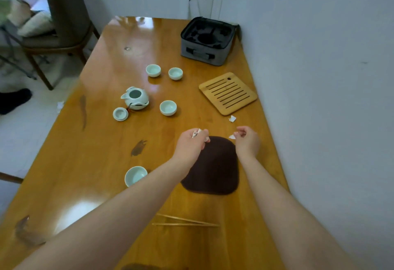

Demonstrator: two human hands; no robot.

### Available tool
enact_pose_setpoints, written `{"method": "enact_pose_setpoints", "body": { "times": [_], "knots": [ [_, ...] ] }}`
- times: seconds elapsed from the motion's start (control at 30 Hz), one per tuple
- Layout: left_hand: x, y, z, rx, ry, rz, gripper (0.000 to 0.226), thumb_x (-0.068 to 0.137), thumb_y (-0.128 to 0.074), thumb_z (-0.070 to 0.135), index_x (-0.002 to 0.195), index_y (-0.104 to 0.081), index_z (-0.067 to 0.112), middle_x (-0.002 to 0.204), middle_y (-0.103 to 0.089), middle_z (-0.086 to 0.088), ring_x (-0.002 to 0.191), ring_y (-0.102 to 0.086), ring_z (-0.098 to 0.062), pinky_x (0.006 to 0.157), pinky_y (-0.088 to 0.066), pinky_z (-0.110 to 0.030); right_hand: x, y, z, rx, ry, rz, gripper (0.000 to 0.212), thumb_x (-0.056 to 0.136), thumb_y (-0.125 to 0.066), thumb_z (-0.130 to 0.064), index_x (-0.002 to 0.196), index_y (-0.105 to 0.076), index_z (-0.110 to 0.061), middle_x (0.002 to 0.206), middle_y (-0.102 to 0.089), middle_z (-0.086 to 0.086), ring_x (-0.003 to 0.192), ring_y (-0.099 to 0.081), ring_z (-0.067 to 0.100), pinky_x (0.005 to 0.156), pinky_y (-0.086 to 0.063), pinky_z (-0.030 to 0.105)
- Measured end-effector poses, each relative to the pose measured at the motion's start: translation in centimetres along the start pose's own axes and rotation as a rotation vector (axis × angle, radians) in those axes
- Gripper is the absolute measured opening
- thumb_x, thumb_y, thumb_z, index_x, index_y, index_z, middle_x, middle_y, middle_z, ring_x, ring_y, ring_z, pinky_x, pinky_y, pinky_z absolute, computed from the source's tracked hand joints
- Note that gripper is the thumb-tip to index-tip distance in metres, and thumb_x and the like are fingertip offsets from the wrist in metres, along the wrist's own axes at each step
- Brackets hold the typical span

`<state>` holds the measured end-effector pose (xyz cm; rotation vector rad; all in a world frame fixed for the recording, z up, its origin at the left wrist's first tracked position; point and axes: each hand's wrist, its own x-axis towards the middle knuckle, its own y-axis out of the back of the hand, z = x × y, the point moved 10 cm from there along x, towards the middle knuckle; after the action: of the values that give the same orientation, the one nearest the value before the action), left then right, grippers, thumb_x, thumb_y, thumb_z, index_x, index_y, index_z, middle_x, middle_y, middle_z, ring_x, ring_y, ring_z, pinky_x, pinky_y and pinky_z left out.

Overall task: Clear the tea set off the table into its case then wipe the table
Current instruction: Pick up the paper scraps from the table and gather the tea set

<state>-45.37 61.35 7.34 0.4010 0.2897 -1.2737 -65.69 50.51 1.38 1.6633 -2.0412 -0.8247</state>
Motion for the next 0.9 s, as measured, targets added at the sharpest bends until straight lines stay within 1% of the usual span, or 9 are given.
{"method": "enact_pose_setpoints", "body": {
  "times": [0.1,0.17,0.3,0.4,0.57,0.67,0.73,0.83,0.9],
  "knots": [
    [1.3,0.4,-0.4,-0.039,0.031,0.035,0.026,0.098,-0.049,0.03,0.08,-0.057,0.014,0.065,-0.042,0.0,0.055,-0.035,-0.009,0.05,-0.029,-0.022,3.2,-1.3,-0.7,-0.056,0.01,-0.039,0.03,0.092,-0.063,-0.013,0.123,-0.06,-0.015,0.099,-0.065,0.001,0.088,-0.06,0.014,0.071,-0.045,0.023],
    [1.8,0.4,-1.2,-0.072,0.062,0.064,0.025,0.098,-0.049,0.029,0.079,-0.056,0.014,0.064,-0.043,0.001,0.055,-0.036,-0.009,0.05,-0.03,-0.021,4.9,-2.5,-0.7,-0.091,0.017,-0.069,0.036,0.091,-0.064,-0.013,0.127,-0.058,-0.015,0.096,-0.064,0.001,0.086,-0.059,0.014,0.071,-0.044,0.024],
    [1.9,-0.3,-3.0,-0.095,0.114,0.064,0.023,0.097,-0.049,0.027,0.078,-0.055,0.014,0.063,-0.043,0.002,0.055,-0.037,-0.007,0.051,-0.031,-0.02,6.8,-4.7,-0.1,-0.117,0.004,-0.089,0.039,0.09,-0.065,-0.012,0.128,-0.057,-0.01,0.11,-0.067,0.009,0.1,-0.063,0.024,0.081,-0.049,0.031],
    [2.1,-0.1,-3.8,-0.079,0.12,0.072,0.023,0.096,-0.049,0.026,0.077,-0.056,0.015,0.061,-0.044,0.003,0.055,-0.039,-0.008,0.052,-0.032,-0.021,7.7,-5.5,0.0,-0.139,-0.02,-0.067,0.034,0.092,-0.062,-0.013,0.126,-0.059,-0.007,0.117,-0.065,0.013,0.106,-0.062,0.028,0.084,-0.047,0.034],
    [3.0,1.6,-3.8,-0.128,0.1,0.098,0.024,0.095,-0.05,0.026,0.076,-0.056,0.014,0.059,-0.042,0.002,0.05,-0.036,-0.007,0.047,-0.029,-0.021,8.2,-6.1,-0.4,-0.277,-0.001,-0.012,0.023,0.096,-0.057,-0.016,0.115,-0.066,-0.005,0.107,-0.068,0.013,0.099,-0.064,0.029,0.079,-0.048,0.035],
    [3.2,2.9,-3.5,-0.136,0.076,0.097,0.024,0.095,-0.049,0.027,0.075,-0.055,0.015,0.059,-0.041,0.002,0.05,-0.035,-0.007,0.049,-0.029,-0.022,8.4,-6.1,-1.0,-0.335,0.018,0.023,0.02,0.097,-0.055,-0.014,0.107,-0.069,-0.004,0.101,-0.069,0.014,0.095,-0.064,0.03,0.073,-0.045,0.032],
    [3.1,4.0,-3.8,-0.137,0.084,0.105,0.026,0.096,-0.049,0.027,0.074,-0.055,0.016,0.06,-0.042,0.002,0.053,-0.036,-0.008,0.05,-0.03,-0.023,8.6,-5.9,-0.7,-0.321,-0.015,0.025,0.019,0.096,-0.056,-0.014,0.105,-0.069,-0.004,0.102,-0.069,0.015,0.095,-0.064,0.03,0.074,-0.045,0.032],
    [2.9,6.2,-4.4,-0.135,0.11,0.122,0.025,0.097,-0.048,0.029,0.078,-0.056,0.015,0.065,-0.045,0.0,0.057,-0.038,-0.009,0.051,-0.032,-0.023,7.3,-5.1,-0.6,-0.244,-0.067,0.043,0.017,0.096,-0.057,-0.013,0.102,-0.069,-0.004,0.102,-0.068,0.014,0.094,-0.063,0.029,0.072,-0.041,0.029],
    [2.8,8.0,-5.0,-0.154,0.138,0.138,0.025,0.098,-0.048,0.031,0.08,-0.057,0.015,0.066,-0.045,-0.001,0.059,-0.039,-0.011,0.054,-0.033,-0.024,5.2,-5.1,-2.0,-0.203,-0.005,0.065,0.018,0.096,-0.057,-0.015,0.104,-0.069,-0.005,0.103,-0.068,0.011,0.093,-0.062,0.026,0.072,-0.043,0.03]
  ]
}}
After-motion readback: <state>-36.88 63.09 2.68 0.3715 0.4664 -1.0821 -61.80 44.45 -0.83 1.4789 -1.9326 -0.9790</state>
